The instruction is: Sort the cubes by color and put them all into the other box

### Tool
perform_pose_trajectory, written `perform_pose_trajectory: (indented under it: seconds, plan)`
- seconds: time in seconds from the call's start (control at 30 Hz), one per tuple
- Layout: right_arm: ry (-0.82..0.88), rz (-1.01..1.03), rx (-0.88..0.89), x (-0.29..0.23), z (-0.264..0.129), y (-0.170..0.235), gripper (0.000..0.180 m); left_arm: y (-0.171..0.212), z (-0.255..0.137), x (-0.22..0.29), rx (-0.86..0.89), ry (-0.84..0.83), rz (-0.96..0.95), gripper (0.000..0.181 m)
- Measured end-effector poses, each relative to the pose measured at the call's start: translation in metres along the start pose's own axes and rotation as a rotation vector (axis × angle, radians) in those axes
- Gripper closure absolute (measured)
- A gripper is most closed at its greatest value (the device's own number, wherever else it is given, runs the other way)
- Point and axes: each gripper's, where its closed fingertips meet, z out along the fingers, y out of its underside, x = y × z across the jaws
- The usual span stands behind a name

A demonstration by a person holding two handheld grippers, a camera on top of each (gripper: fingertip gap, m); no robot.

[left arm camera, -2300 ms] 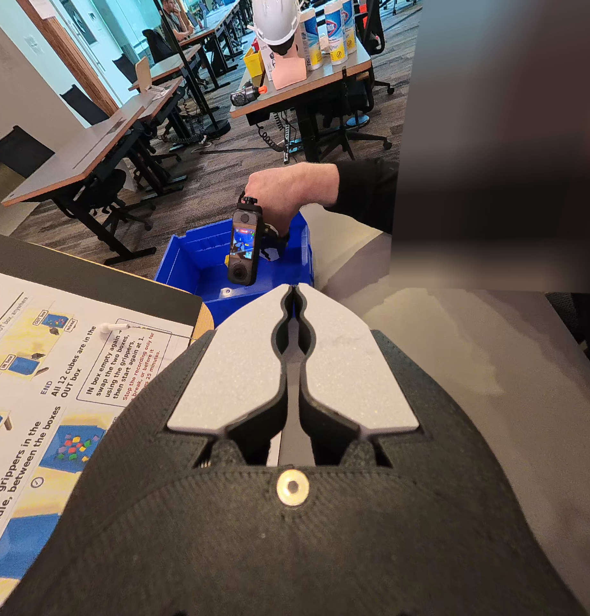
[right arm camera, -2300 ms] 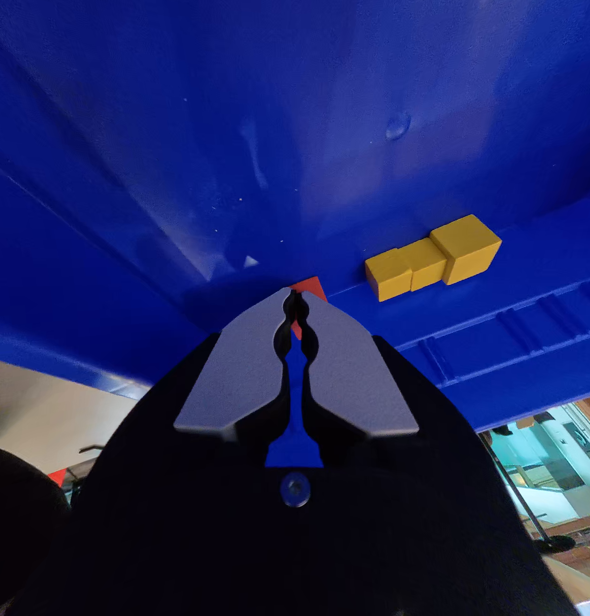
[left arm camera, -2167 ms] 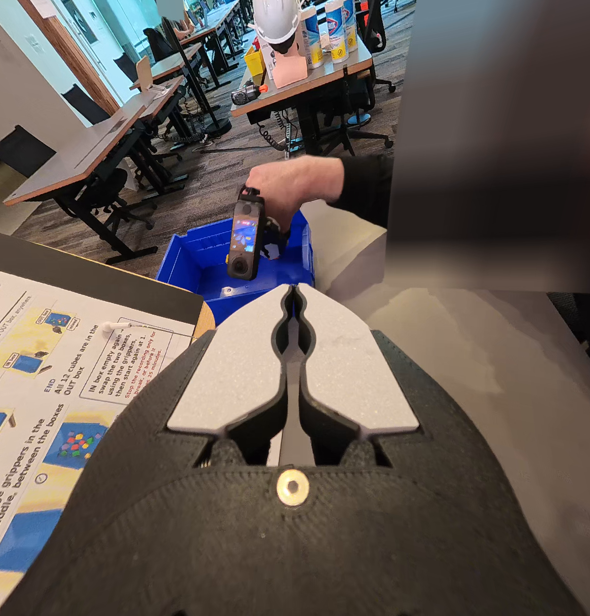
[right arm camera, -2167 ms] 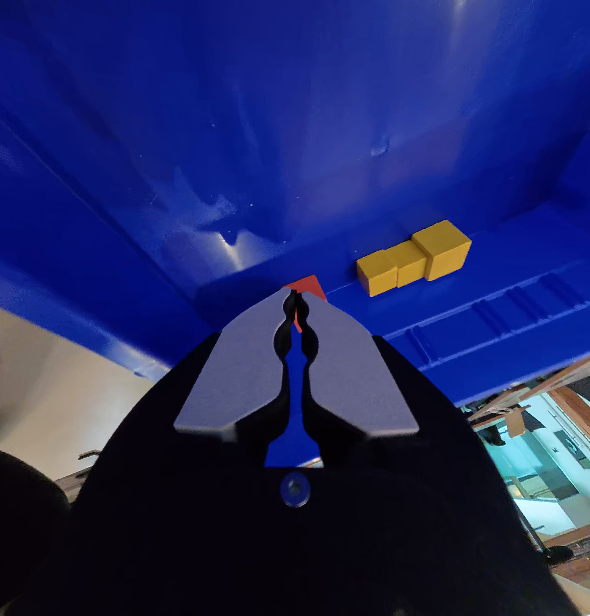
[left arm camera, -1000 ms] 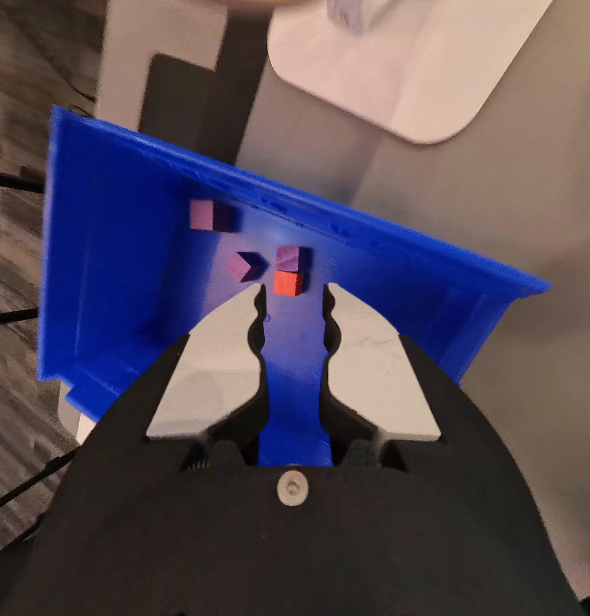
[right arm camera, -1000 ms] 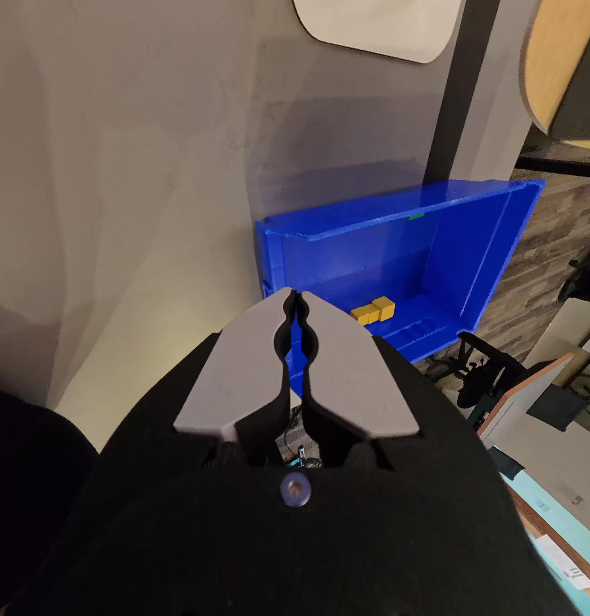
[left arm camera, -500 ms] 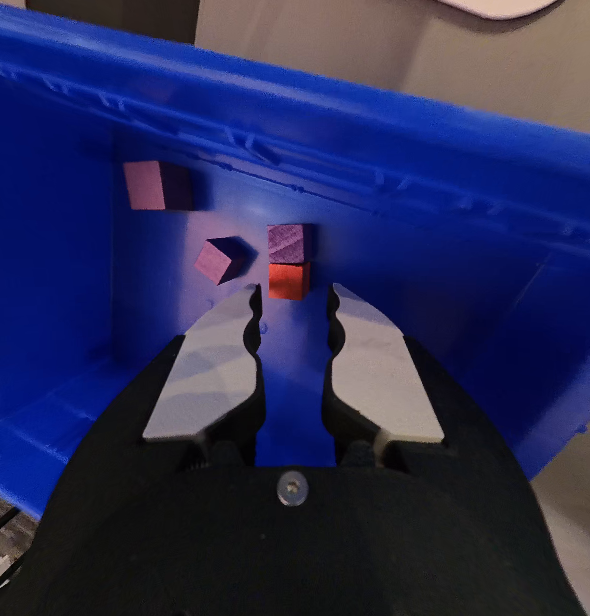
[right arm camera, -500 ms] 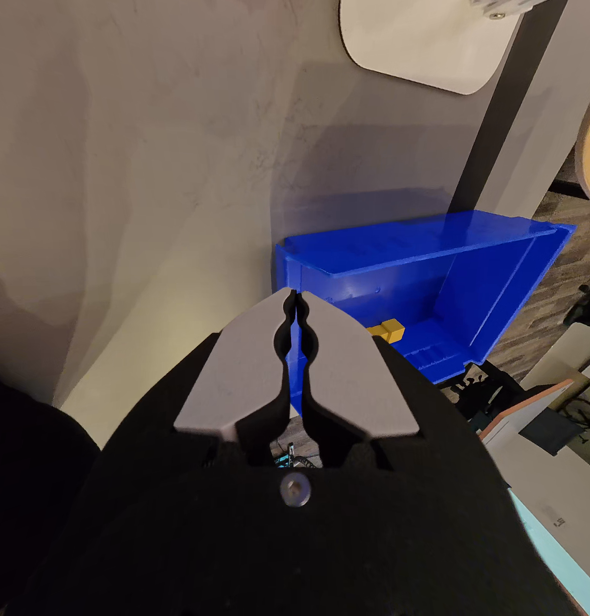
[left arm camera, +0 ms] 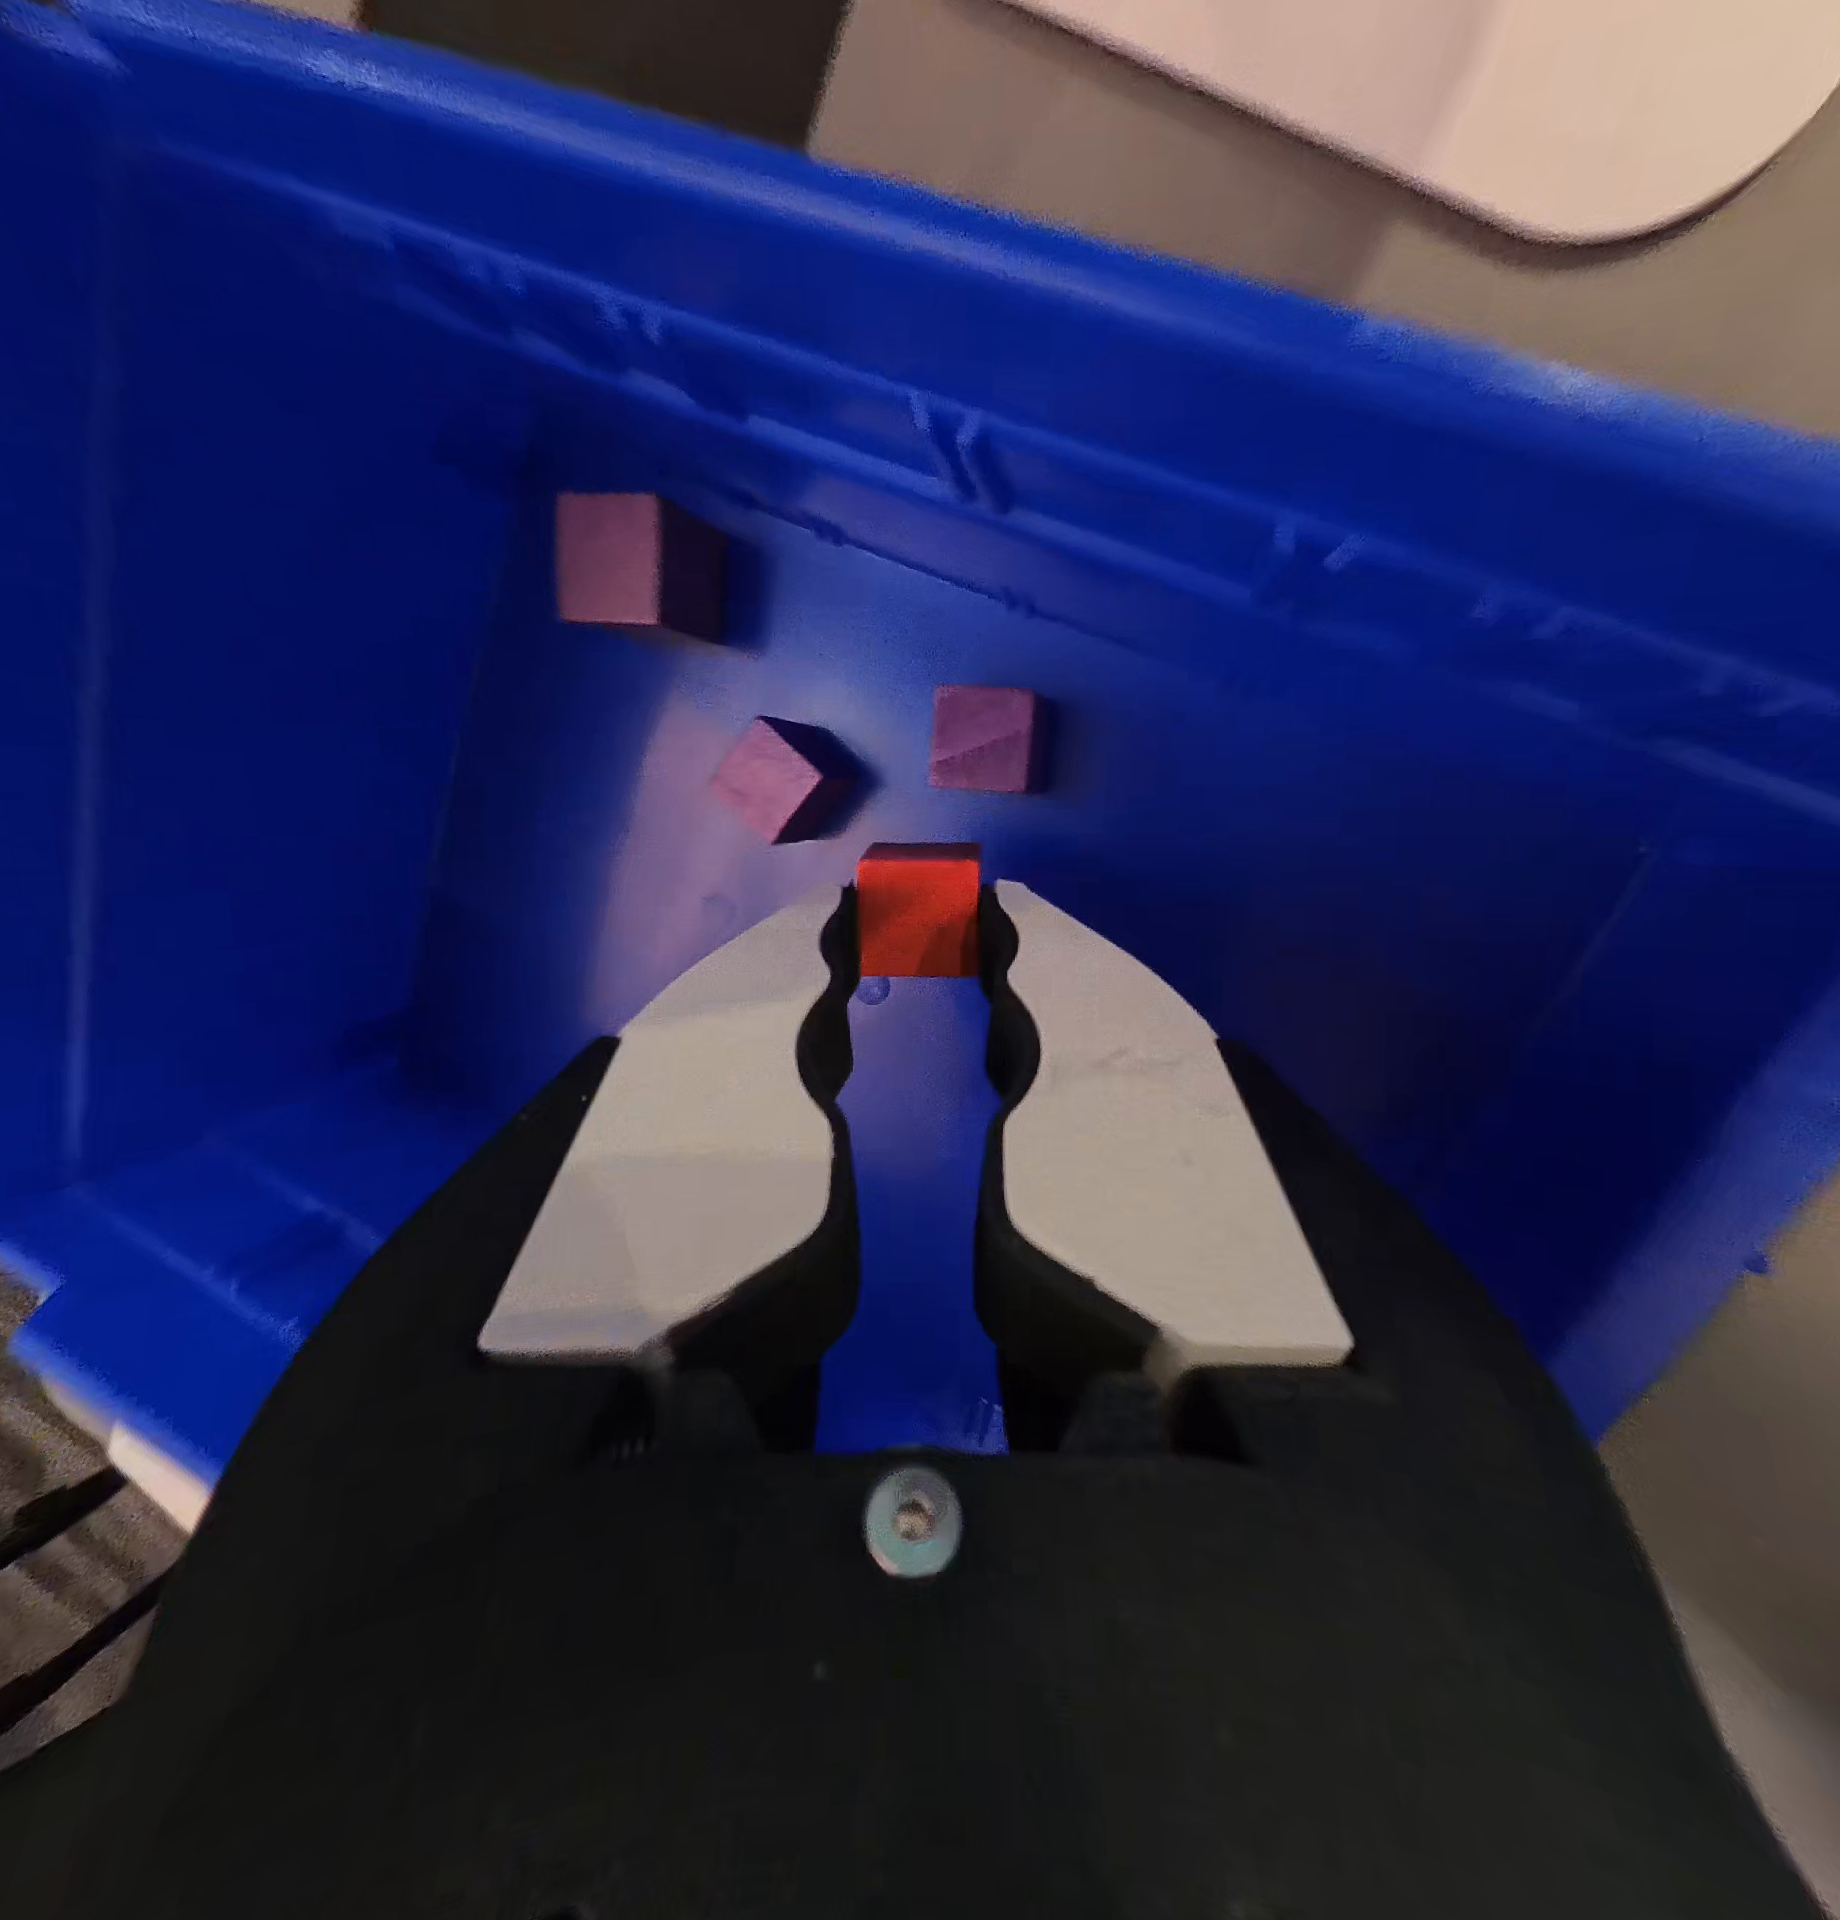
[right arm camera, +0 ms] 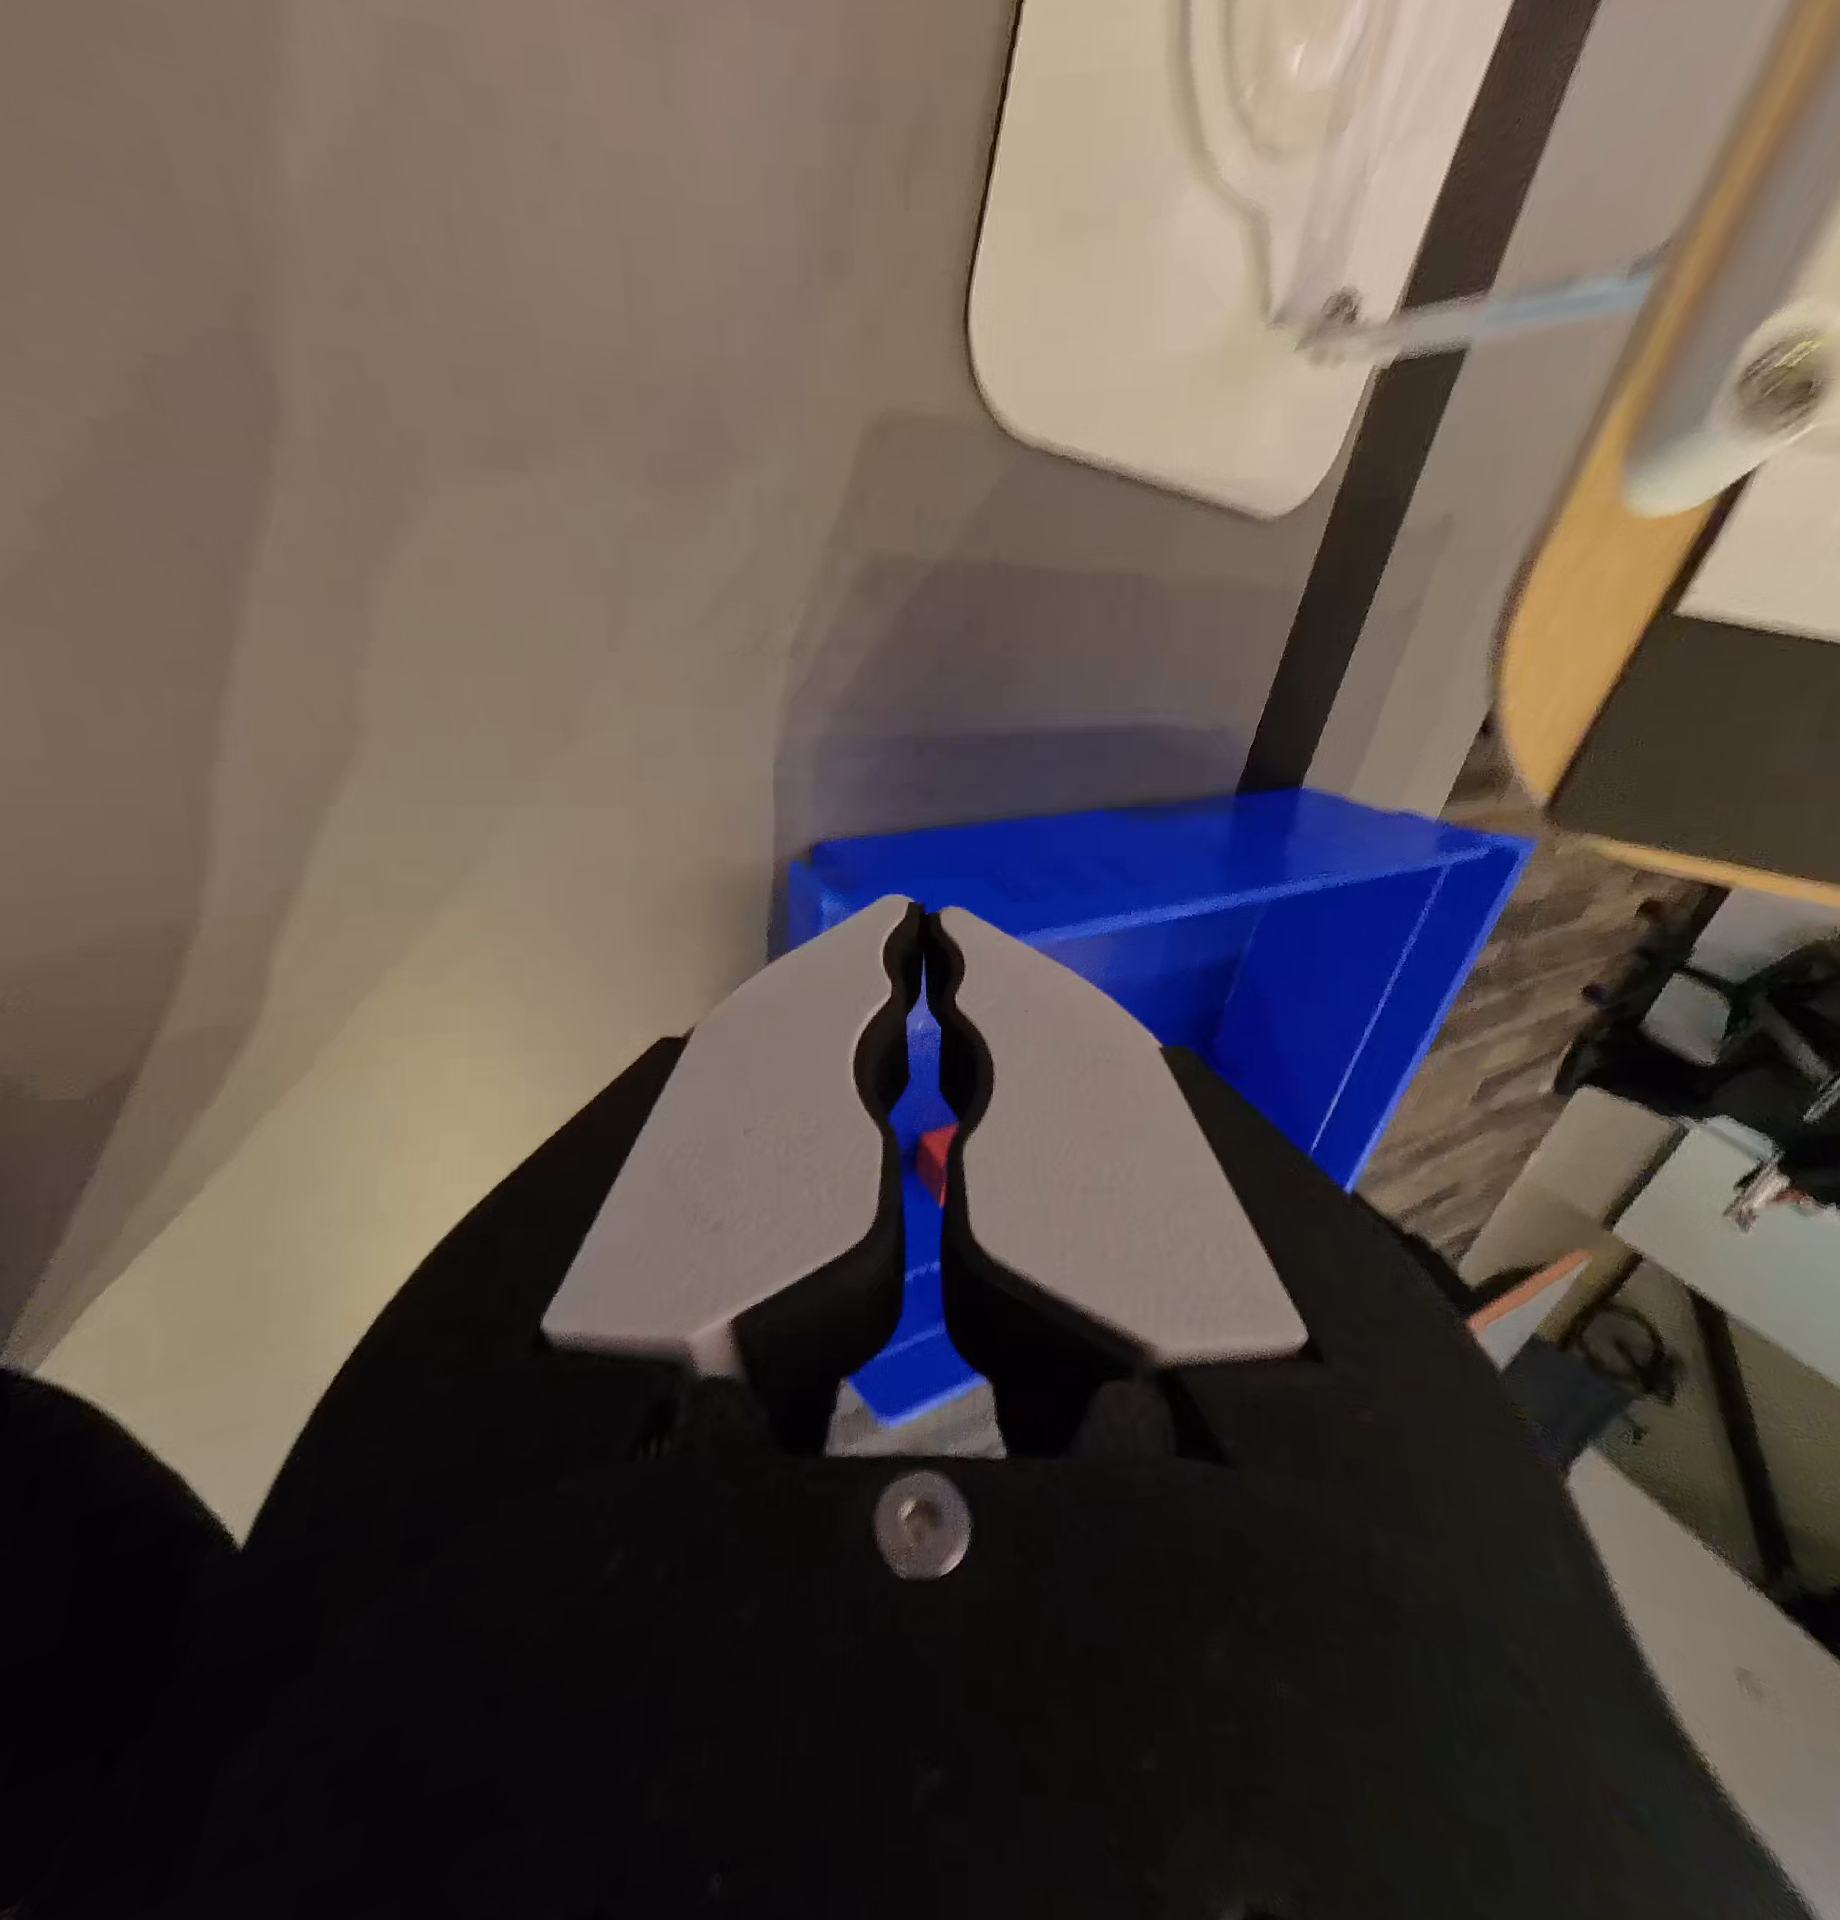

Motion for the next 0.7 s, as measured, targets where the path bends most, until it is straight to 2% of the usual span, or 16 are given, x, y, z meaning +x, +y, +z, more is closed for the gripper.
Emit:
perform_pose_trajectory:
  seconds: [0.03,0.13,0.27,0.33,0.43,0.5,0.57,0.7]
  plan:
    - [0.019,-0.01,0.043,0.003,-0.004,-0.008,0.18,-0.006,-0.012,-0.001,0.047,-0.006,-0.008,0.159]
    - [0.221,-0.047,0.202,0.031,-0.024,-0.044,0.18,-0.039,-0.061,0.005,0.291,0.021,-0.036,0.159]
    - [0.497,-0.106,0.447,0.058,-0.059,-0.105,0.156,-0.105,-0.136,0.036,0.697,0.136,-0.044,0.159]
    - [0.673,-0.121,0.582,0.07,-0.082,-0.137,0.15,-0.139,-0.172,0.062,0.918,0.253,-0.049,0.16]
    - [0.817,-0.156,0.715,0.073,-0.1,-0.174,0.14,-0.18,-0.209,0.102,1.176,0.465,-0.047,0.16]
    - [0.868,-0.164,0.786,0.075,-0.107,-0.192,0.134,-0.199,-0.223,0.126,1.287,0.589,-0.048,0.16]
    - [0.943,-0.183,0.861,0.076,-0.117,-0.204,0.137,-0.214,-0.23,0.143,1.36,0.678,-0.066,0.16]
    - [1.024,-0.205,0.94,0.079,-0.131,-0.215,0.131,-0.229,-0.231,0.173,1.395,0.857,-0.081,0.16]
